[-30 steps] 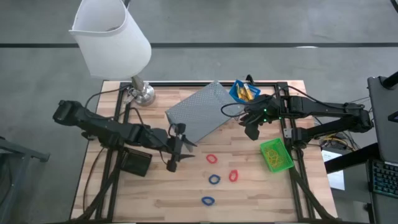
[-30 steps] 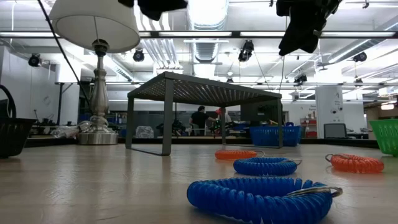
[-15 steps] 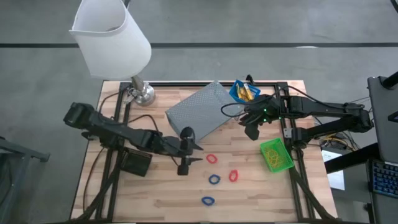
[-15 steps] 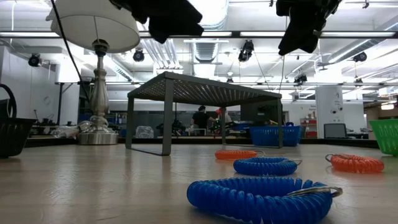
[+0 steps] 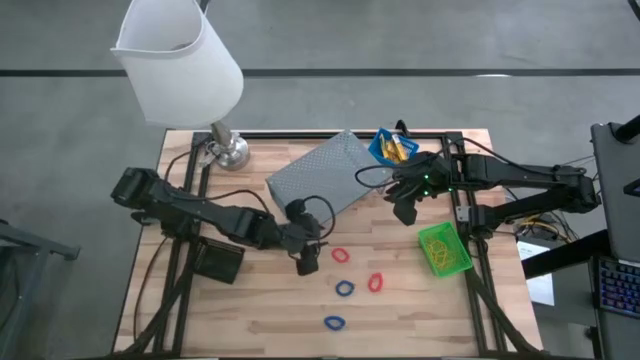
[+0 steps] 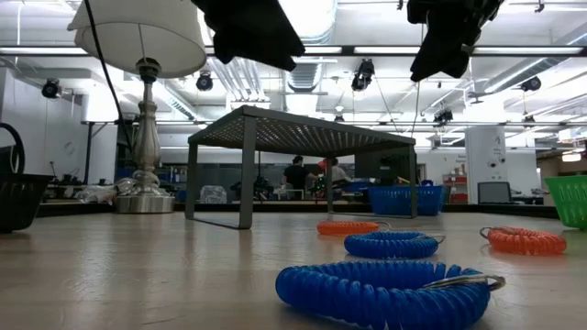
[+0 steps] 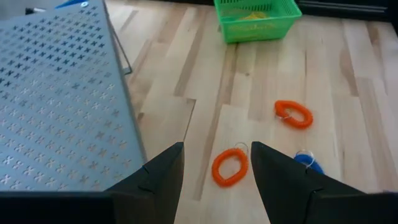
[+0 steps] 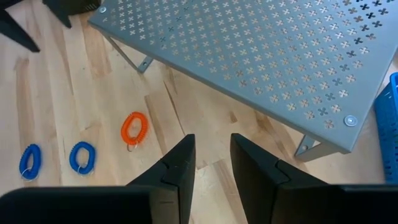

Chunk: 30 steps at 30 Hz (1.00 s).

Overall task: Pick & Place Office Desk Supplies
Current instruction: Put the orange spring keychain into the black basket

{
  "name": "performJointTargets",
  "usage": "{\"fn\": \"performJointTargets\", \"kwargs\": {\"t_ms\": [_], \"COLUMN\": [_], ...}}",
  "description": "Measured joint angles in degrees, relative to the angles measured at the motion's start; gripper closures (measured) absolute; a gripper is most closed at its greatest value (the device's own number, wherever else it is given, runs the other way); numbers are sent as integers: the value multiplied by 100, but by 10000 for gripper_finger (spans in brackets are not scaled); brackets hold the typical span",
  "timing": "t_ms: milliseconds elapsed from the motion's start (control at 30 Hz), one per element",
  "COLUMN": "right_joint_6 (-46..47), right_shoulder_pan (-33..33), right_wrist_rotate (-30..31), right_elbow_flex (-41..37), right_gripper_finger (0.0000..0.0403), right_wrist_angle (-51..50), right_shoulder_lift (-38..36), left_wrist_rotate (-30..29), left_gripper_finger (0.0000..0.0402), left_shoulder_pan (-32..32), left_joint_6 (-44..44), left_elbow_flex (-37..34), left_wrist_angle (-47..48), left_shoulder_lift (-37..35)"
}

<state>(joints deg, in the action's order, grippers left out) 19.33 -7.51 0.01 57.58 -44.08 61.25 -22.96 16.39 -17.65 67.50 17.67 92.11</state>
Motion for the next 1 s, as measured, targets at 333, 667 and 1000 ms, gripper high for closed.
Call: {"fn": "performJointTargets", "kwargs": {"t_ms": [333, 667, 1000], "right_joint_6": [0, 0, 0], "right_shoulder_pan": [-4, -2, 0], "right_wrist_rotate": [0, 0, -1], "right_elbow_flex": [0, 0, 0], "right_gripper_finger": [318, 319, 319], "right_wrist_angle": [7, 7, 5], "right_shoulder_lift": [0, 0, 0], "left_wrist_rotate": [-217, -302, -297], "left_gripper_finger": [214, 214, 213], "left_shoulder_pan": [250, 514, 607], "left_joint_6": [-45, -321, -245], "left_elbow_flex": [17, 1012, 1475], "left_wrist_angle": [-201, 293, 416], "left_shoulder_lift": [368, 1507, 2286]}}
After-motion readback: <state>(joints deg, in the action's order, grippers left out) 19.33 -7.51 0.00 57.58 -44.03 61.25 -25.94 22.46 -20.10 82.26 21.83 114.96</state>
